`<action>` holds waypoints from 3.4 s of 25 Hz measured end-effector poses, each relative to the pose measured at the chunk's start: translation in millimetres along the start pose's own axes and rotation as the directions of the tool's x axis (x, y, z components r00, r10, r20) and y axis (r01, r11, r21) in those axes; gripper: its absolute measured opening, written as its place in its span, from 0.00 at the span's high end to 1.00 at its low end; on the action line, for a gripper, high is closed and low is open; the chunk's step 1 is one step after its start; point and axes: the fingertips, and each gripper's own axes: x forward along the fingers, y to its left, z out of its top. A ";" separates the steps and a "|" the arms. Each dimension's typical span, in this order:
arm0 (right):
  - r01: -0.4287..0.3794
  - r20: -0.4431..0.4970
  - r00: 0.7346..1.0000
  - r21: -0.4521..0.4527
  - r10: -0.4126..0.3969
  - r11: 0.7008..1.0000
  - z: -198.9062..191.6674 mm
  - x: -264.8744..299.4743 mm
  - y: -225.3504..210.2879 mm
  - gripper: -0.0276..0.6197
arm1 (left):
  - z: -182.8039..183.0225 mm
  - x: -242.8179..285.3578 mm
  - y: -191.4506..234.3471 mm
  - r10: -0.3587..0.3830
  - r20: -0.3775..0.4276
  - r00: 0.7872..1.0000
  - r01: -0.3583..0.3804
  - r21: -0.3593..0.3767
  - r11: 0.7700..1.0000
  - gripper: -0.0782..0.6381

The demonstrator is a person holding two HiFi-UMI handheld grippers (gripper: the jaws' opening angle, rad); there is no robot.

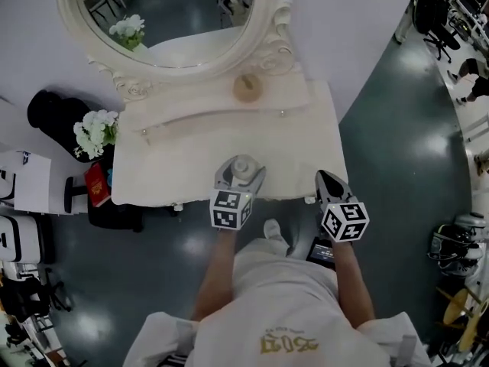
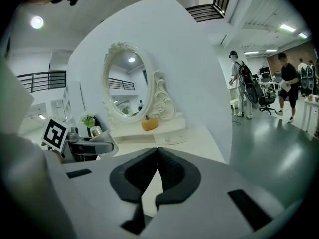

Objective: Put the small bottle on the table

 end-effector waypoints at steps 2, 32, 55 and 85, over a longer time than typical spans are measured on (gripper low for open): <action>0.008 -0.001 1.000 0.003 -0.008 1.000 4.7 14.9 -6.3 0.94 | 4.1 14.2 7.7 -0.012 -0.006 1.000 0.012 0.003 1.000 0.41; 0.001 -0.063 0.998 0.028 0.001 1.000 16.2 103.0 -50.5 0.94 | -6.0 119.6 30.0 -0.099 -0.100 0.990 0.098 -0.013 0.995 0.41; -0.006 -0.198 0.980 0.028 0.011 1.000 -14.5 141.7 -64.8 0.94 | -61.9 174.7 30.8 -0.103 -0.218 0.970 0.129 0.109 0.986 0.40; -0.056 -0.064 0.996 -0.032 0.054 0.998 28.7 108.8 -27.2 0.94 | -36.6 114.0 41.4 -0.082 -0.126 0.989 0.082 -0.010 0.997 0.38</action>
